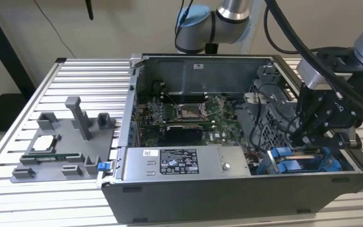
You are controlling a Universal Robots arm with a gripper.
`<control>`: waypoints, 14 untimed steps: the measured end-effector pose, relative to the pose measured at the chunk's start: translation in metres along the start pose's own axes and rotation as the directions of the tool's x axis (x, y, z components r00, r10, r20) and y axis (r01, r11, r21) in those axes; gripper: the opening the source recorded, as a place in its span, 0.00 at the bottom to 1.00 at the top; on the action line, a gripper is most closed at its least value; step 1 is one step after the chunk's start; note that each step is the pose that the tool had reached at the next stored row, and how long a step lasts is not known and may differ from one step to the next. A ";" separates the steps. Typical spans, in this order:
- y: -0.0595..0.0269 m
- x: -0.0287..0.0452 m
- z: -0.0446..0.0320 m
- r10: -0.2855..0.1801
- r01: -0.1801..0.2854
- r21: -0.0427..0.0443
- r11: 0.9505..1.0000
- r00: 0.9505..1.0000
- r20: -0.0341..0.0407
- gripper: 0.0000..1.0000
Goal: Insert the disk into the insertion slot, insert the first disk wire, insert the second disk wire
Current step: 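Insert the second disk wire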
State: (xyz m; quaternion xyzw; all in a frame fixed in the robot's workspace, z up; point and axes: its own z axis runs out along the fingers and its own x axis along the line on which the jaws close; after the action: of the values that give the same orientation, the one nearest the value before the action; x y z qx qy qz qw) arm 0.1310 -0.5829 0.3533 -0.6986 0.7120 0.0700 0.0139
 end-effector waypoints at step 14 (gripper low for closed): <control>-0.0018 0.0011 0.0065 -0.012 0.012 0.068 0.998 1.000 -0.010 0.00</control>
State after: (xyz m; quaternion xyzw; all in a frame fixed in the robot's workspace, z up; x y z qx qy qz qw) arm 0.1322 -0.5833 0.3465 -0.7023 0.7098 0.0423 0.0346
